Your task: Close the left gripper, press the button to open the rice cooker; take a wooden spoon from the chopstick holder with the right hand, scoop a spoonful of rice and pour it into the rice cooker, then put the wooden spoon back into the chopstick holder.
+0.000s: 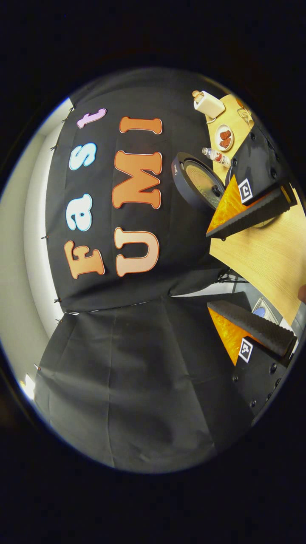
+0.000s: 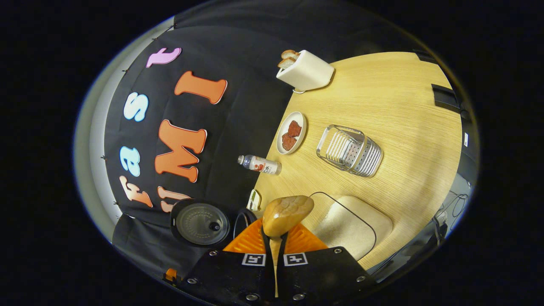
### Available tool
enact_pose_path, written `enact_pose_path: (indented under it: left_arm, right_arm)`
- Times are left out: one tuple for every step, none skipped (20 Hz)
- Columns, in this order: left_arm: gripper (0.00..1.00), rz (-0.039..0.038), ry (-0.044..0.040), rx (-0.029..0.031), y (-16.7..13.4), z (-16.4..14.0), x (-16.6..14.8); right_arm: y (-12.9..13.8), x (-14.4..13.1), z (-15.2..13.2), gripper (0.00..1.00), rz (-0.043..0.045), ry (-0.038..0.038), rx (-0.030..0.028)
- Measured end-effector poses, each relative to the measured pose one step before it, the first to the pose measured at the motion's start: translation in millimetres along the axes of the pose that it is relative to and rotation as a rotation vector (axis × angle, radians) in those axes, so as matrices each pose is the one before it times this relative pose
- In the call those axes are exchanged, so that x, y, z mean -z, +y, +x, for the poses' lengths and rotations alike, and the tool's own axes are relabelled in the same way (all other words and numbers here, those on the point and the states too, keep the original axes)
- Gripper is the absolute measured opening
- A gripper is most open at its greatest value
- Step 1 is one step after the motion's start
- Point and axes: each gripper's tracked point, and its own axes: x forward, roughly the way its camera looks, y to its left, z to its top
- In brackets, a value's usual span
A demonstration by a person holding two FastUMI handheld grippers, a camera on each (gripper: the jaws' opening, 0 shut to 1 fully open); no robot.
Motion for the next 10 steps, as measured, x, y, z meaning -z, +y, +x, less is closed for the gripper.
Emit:
enact_pose_path:
  left_arm:
    - [0.98, -0.00476, 0.00115, 0.00274, -2.37, 1.3, 0.67]
    - [0.98, -0.0007, 0.0034, 0.00838, -3.35, 0.46, 0.44]
    - [0.97, 0.00325, -0.00038, 0.00288, -0.41, 0.73, -0.28]
    - [0.98, 0.00453, -0.00346, -0.00126, 0.16, 1.5, -1.14]
    - [0.98, 0.00106, -0.00305, -0.00542, 0.08, 1.69, -0.52]
    - [0.98, -0.00315, -0.00215, -0.00582, 1.13, 0.56, -0.7]
    - [0.98, -0.0034, 0.00148, 0.00152, -0.11, 0.63, 1.35]
    - [1.0, -0.00281, 0.00532, -0.00098, -0.07, 0.03, 2.41]
    - [0.98, -0.00221, 0.00622, -0.00057, 0.16, 1.88, 1.51]
    - [0.98, -0.00259, 0.00523, 0.00162, 0.14, 1.57, 2.22]
  right_arm:
    - [6.67, -0.32, -0.59, 0.01, -0.00117, 0.0063, -0.0088]
    - [7.95, -1.64, 0.59, 0.01, 0.00151, 0.00295, -0.01278]
    - [10.71, -1.44, -0.48, 0.01, 0.00193, 0.00297, -0.0179]
    - [10.25, -0.76, 2.38, 0.01, 0.00161, 0.00485, -0.01652]
    - [10.21, 1.05, 1.78, 0.01, 0.00678, 0.0078, -0.01045]
    - [11.41, 0.75, 4.03, 0.01, -0.0085, 0.00992, -0.01534]
    - [12.22, 1.99, 3.02, 0.01, -0.01761, 0.00282, -0.01392]
    - [11.37, 0.18, 6.12, 0.01, -0.02109, 0.00226, -0.0126]
    - [11.64, -0.74, 6.08, 0.01, -0.01818, 0.00291, -0.01395]
    - [11.54, 0.87, 7.95, 0.01, -0.00817, 0.00596, -0.01573]
